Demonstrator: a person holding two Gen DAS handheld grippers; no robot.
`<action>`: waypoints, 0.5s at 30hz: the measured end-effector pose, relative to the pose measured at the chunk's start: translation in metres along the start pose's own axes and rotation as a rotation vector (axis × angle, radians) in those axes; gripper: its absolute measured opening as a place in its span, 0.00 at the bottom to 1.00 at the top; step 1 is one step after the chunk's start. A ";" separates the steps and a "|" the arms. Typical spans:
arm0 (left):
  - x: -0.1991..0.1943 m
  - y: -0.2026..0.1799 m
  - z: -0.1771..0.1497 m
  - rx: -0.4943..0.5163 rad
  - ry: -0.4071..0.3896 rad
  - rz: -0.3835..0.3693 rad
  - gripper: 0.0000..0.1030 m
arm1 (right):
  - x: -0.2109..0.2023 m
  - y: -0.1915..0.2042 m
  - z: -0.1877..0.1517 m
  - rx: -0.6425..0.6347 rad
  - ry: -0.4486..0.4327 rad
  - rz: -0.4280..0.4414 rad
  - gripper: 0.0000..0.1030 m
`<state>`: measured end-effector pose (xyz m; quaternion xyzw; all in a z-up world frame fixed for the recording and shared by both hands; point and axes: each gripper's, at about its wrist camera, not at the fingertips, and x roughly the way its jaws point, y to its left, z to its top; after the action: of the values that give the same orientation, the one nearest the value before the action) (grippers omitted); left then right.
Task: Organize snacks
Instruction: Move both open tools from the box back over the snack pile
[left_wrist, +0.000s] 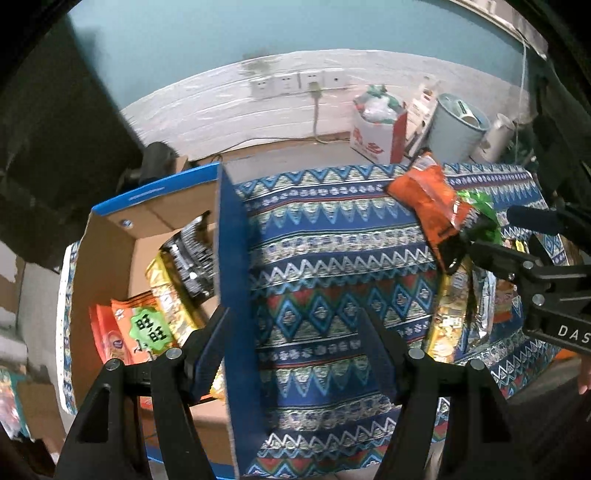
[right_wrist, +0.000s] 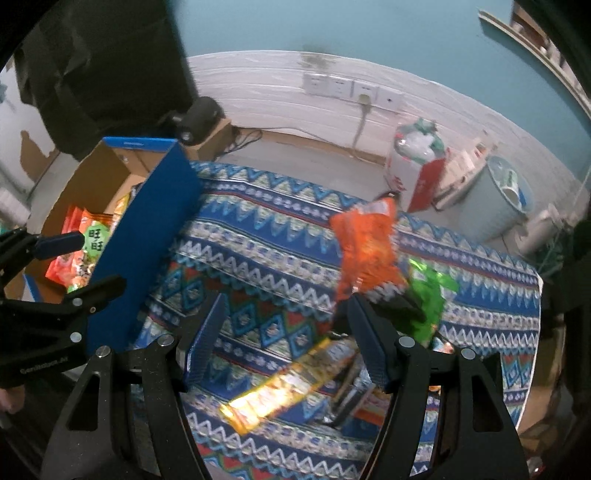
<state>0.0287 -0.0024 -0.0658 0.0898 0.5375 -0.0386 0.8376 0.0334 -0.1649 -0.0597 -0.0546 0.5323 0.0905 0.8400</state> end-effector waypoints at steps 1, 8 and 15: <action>0.001 -0.005 0.001 0.008 0.000 0.000 0.69 | -0.001 -0.005 -0.002 0.006 0.000 -0.004 0.67; 0.010 -0.040 0.008 0.075 0.016 0.010 0.69 | -0.007 -0.039 -0.016 0.065 -0.004 -0.030 0.67; 0.022 -0.065 0.014 0.111 0.041 0.004 0.71 | -0.002 -0.070 -0.032 0.116 0.020 -0.056 0.67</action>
<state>0.0398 -0.0680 -0.0875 0.1381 0.5513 -0.0648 0.8203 0.0193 -0.2392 -0.0717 -0.0215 0.5434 0.0355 0.8384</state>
